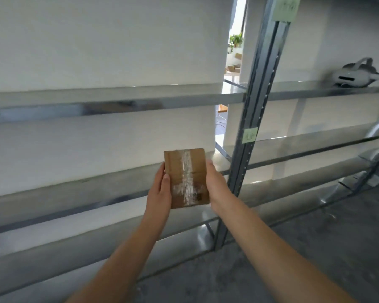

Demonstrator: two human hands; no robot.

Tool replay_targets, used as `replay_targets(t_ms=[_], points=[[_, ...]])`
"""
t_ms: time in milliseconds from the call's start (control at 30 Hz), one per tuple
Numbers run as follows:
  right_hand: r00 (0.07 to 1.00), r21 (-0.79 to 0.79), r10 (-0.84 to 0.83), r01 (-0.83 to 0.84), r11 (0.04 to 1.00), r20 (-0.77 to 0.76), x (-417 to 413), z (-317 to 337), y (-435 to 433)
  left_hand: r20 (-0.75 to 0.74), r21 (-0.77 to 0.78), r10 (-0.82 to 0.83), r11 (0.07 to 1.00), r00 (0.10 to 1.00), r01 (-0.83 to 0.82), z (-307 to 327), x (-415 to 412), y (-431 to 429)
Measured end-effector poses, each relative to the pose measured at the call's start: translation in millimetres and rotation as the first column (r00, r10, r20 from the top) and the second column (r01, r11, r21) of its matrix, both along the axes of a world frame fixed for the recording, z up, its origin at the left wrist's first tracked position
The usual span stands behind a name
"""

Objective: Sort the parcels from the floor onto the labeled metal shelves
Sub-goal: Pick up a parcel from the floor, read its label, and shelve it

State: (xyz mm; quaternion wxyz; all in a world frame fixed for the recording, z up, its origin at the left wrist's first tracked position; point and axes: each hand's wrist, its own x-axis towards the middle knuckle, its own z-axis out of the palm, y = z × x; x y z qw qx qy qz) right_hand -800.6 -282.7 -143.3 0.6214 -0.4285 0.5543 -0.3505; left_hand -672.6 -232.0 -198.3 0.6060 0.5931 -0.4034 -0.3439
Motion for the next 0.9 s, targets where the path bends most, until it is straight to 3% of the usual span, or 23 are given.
replay_targets(t_ms=[367,700,900], points=[[0.962,-0.052,0.269,-0.266,0.962,0.050,197.2,37.7,78.0,-0.037,-0.108,0.232,0.966,0.972,-0.234,46.6,170.3,113.0],[0.894,-0.142,0.442,-0.429,0.892,0.078,317.8,57.8,162.7,-0.107,-0.160,0.337,0.923,0.936,-0.351,67.2,278.8,222.8],[0.833,-0.270,0.537,-0.490,0.829,0.136,377.0,47.0,214.2,-0.060,-0.162,0.473,0.864,0.879,-0.476,74.6,319.8,289.5]])
